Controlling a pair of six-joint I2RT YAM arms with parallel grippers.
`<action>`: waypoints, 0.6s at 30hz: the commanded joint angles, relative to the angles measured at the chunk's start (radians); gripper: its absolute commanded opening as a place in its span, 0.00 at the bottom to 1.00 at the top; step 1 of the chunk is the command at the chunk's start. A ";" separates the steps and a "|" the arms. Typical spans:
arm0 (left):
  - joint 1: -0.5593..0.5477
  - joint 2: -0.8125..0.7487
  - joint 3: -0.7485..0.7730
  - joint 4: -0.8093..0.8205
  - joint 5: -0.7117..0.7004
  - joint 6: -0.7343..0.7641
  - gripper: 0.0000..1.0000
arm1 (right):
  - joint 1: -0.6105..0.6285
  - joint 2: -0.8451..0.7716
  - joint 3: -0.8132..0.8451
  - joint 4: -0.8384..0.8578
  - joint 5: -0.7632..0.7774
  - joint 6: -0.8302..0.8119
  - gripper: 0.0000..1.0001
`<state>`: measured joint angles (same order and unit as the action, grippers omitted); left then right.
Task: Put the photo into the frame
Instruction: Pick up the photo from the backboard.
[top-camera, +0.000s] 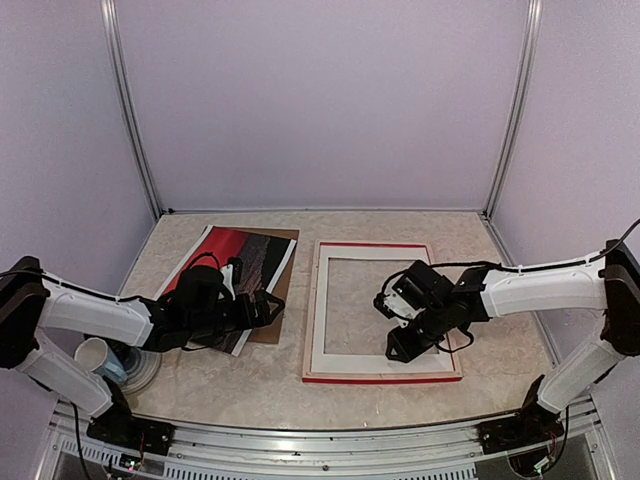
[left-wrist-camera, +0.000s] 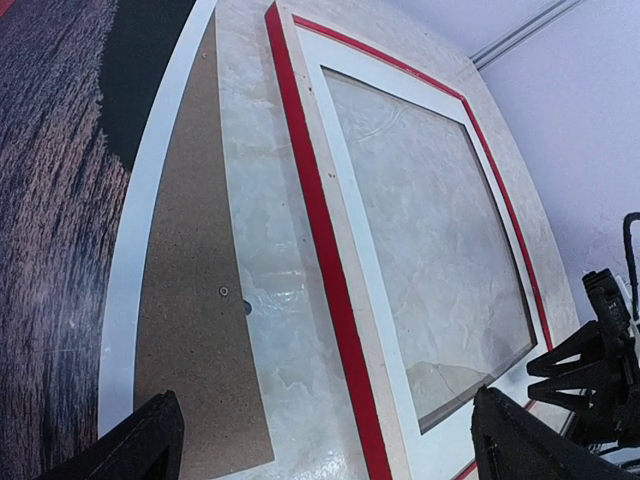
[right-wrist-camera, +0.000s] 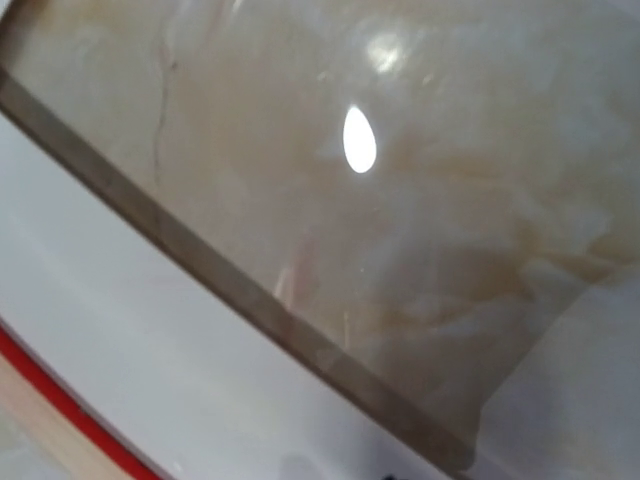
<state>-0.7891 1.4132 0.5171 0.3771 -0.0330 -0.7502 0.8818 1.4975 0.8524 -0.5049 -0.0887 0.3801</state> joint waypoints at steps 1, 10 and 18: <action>-0.002 0.008 0.037 -0.010 -0.001 0.016 0.99 | 0.041 0.045 0.006 0.036 -0.008 0.006 0.26; 0.004 -0.014 0.036 -0.034 -0.015 0.019 0.99 | 0.112 0.118 0.050 0.001 0.059 0.004 0.18; 0.007 -0.010 0.028 -0.031 -0.016 0.015 0.99 | 0.122 0.196 0.053 -0.041 0.133 0.005 0.17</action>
<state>-0.7860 1.4151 0.5339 0.3569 -0.0353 -0.7502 0.9890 1.6444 0.9028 -0.5072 -0.0162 0.3836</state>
